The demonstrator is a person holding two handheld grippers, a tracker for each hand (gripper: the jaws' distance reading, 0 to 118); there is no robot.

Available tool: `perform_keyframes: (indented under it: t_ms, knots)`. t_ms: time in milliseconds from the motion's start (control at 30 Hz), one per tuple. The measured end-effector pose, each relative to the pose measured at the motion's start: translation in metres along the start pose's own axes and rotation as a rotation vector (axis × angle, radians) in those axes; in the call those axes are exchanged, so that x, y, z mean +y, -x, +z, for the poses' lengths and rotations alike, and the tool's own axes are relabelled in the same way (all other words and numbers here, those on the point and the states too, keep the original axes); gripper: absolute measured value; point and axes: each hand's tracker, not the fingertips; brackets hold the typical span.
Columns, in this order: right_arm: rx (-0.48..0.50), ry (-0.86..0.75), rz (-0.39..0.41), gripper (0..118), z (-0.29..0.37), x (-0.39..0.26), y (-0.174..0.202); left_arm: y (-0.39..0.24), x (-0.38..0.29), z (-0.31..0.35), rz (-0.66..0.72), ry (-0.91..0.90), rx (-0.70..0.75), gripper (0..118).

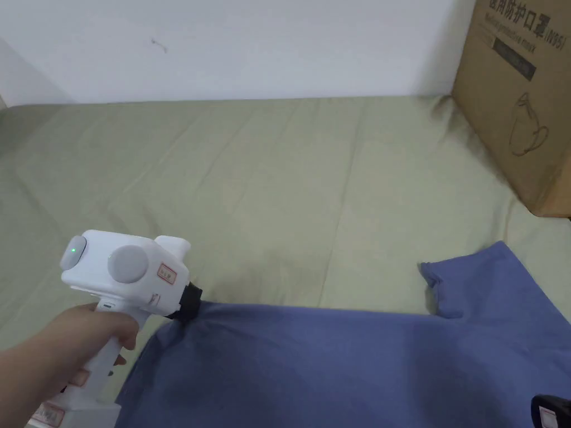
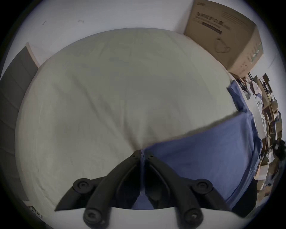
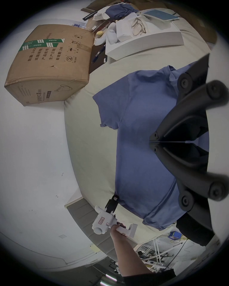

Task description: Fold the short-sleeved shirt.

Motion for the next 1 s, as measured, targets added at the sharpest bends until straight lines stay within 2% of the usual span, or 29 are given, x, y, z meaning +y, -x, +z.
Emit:
perform_keyframes:
  t_ms: [133, 200, 233, 300, 400, 433, 500, 533, 633, 733, 800, 833, 867, 933, 1000]
  knots:
    - [0.024, -0.086, 0.009, 1, -0.003, 0.027, -0.016, 0.002, 0.002, 0.000, -0.075, -0.045, 0.093, 2]
    - [-0.015, -0.076, 0.000, 1, -0.016, 0.060, -0.036, 0.010, 0.005, 0.008, -0.053, -0.070, 0.073, 2]
    - [-0.052, -0.040, 0.006, 0, -0.028, 0.079, -0.049, -0.003, -0.002, 0.019, -0.041, -0.088, 0.068, 2]
    - [-0.061, 0.077, 0.041, 0, -0.059, 0.119, -0.076, -0.007, -0.004, 0.027, -0.036, -0.108, 0.073, 2]
    - [-0.027, 0.239, -0.062, 1, -0.112, 0.160, -0.117, -0.014, -0.007, 0.036, -0.075, -0.126, 0.081, 2]
    - [-0.042, 0.305, -0.112, 27, -0.131, 0.167, -0.130, -0.016, -0.009, 0.038, -0.079, -0.131, 0.084, 2]
    - [-0.139, 0.401, -0.153, 107, -0.165, 0.169, -0.145, -0.016, -0.007, 0.039, -0.081, -0.136, 0.080, 2]
    - [-0.186, 0.415, -0.141, 117, -0.179, 0.164, -0.150, -0.016, -0.007, 0.040, -0.081, -0.140, 0.079, 2]
    - [-0.218, 0.424, -0.132, 89, -0.209, 0.156, -0.160, -0.016, -0.008, 0.040, -0.075, -0.146, 0.077, 2]
    - [-0.284, 0.516, -0.103, 86, -0.234, 0.143, -0.169, -0.015, -0.010, 0.036, -0.066, -0.130, 0.068, 2]
    - [-0.296, 0.502, -0.098, 63, -0.234, 0.137, -0.168, -0.011, -0.011, 0.032, -0.069, -0.125, 0.074, 2]
    - [-0.296, 0.471, -0.094, 37, -0.227, 0.137, -0.167, -0.011, -0.012, 0.031, -0.069, -0.125, 0.074, 2]
    - [-0.271, 0.433, -0.095, 0, -0.219, 0.137, -0.165, -0.010, -0.013, 0.031, -0.069, -0.126, 0.074, 2]
    - [-0.183, 0.424, -0.096, 0, -0.205, 0.141, -0.163, -0.008, -0.014, 0.031, -0.058, -0.124, 0.063, 2]
    - [-0.208, 0.367, -0.036, 0, -0.183, 0.146, -0.150, -0.007, -0.014, 0.032, -0.034, -0.131, 0.062, 2]
